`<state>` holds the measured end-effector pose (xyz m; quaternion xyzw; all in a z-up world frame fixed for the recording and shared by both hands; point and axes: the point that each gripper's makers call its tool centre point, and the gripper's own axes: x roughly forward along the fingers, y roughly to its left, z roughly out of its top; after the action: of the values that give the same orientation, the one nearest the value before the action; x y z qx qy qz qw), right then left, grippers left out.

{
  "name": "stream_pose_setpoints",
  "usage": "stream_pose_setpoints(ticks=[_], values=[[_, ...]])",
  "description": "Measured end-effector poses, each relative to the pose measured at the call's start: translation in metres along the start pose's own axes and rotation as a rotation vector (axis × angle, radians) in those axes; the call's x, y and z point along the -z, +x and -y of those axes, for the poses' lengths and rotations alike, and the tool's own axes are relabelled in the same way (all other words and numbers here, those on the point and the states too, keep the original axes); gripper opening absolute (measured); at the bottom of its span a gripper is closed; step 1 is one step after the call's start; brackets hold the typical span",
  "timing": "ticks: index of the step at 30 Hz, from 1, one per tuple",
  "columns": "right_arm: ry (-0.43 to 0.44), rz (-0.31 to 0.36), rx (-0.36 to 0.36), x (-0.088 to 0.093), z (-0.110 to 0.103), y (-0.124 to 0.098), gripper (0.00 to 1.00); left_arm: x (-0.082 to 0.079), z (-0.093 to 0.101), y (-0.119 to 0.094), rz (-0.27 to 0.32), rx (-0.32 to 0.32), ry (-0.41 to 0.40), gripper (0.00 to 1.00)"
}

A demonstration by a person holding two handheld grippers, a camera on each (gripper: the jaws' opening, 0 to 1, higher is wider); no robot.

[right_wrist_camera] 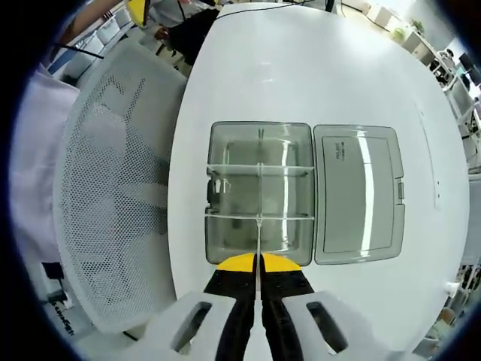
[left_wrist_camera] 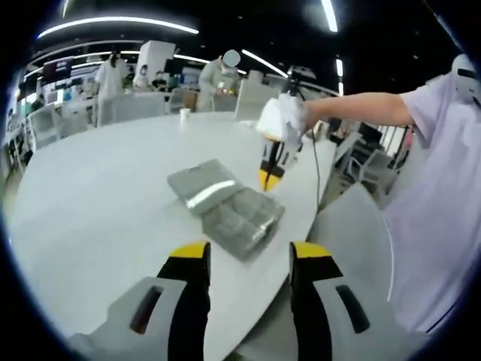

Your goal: Insert the divider into the dual guide fixture by aligning both edges with the guide slots and pushing it downward to the bottom, including one-sided entry, uneven engagement, binding, and posture correction.

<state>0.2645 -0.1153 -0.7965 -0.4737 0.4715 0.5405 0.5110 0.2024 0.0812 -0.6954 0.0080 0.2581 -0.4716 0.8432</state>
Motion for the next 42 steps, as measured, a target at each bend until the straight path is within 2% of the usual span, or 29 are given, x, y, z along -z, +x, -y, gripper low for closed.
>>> stream_pose_setpoints(ticks=[22,42], values=[[0.026,-0.012,-0.026,0.002,-0.002,0.01,0.0,-0.001,-0.003,-0.003,0.003,-0.007,-0.007,0.4],[0.008,-0.021,-0.025,0.005,0.001,0.022,0.0,-0.003,-0.006,-0.003,0.001,-0.013,-0.012,0.39]])
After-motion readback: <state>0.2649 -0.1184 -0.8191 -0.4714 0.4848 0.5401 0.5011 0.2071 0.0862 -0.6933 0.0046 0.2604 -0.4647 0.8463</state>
